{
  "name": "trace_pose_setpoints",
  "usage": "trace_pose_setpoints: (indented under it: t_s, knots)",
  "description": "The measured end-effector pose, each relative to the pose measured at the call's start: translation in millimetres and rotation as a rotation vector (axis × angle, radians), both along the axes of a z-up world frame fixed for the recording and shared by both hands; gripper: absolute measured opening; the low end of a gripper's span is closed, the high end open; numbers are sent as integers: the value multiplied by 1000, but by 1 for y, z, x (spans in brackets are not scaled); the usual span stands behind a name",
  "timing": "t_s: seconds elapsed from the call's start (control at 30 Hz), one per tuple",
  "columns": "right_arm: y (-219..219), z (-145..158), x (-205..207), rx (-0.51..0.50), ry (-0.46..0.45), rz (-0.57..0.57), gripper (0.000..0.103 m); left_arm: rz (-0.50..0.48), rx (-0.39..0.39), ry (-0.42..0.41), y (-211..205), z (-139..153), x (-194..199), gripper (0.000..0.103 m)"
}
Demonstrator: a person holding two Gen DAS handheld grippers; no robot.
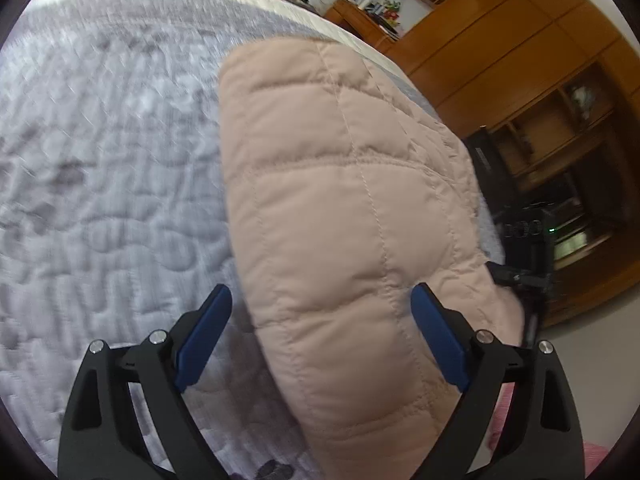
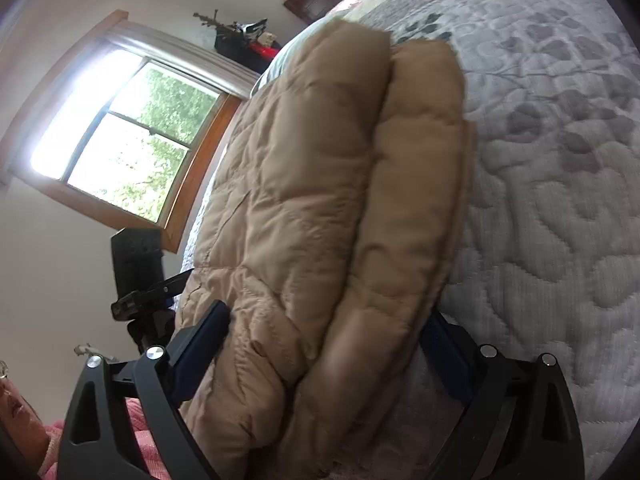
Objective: Fold large clothes
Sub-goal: 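Lift the coat end with both grippers and fold it over the bundle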
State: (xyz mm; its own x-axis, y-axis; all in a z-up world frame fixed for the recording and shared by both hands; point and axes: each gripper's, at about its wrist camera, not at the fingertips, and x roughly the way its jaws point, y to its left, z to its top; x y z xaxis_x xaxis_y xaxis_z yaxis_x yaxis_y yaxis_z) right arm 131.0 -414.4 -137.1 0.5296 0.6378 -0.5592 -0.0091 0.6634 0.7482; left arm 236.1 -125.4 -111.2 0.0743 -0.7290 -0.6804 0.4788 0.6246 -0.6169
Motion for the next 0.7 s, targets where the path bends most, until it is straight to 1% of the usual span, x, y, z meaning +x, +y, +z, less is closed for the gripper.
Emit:
trace_pose_setpoints:
  t_s: [0.1, 0.17, 0.23, 0.27, 0.3, 0.33, 0.37, 0.4, 0.43, 0.5, 0.53, 0.57, 0.7]
  knots:
    - [13, 1, 7, -11, -11, 25, 94, -31, -65, 77, -4, -13, 3, 91]
    - [21, 1, 11, -22, -16, 29, 93, -42, -86, 92, -9, -16, 2, 91]
    - [29, 2, 14, -22, -25, 39, 87, -57, -94, 81, -14, -14, -4, 91]
    - [32, 3, 16, -21, -27, 42, 84, -60, -100, 77, -15, -13, -6, 89]
    - [36, 3, 17, -16, -30, 46, 77, -58, -101, 70, -16, -13, -8, 84]
    - [39, 3, 19, -5, -34, 47, 70, -59, -105, 61, -16, -11, -9, 81]
    - [41, 4, 20, 2, -38, 48, 67, -59, -111, 58, -16, -11, -9, 74]
    - [47, 6, 21, 6, -45, 49, 61, -57, -124, 58, -13, -10, -10, 69]
    - [50, 9, 22, 7, -53, 45, 55, -53, -135, 58, -12, -9, -10, 66]
    - [54, 13, 22, -5, -70, 44, 50, -49, -154, 52, -9, -5, -10, 60]
    - [60, 21, 23, -31, -88, 48, 48, -47, -163, 46, -8, -3, -11, 60]
    - [65, 27, 23, -53, -101, 53, 47, -46, -176, 35, -7, 2, -11, 58]
    - [81, 54, 31, -89, -151, 72, 46, -38, -230, -20, 5, 23, -10, 57]
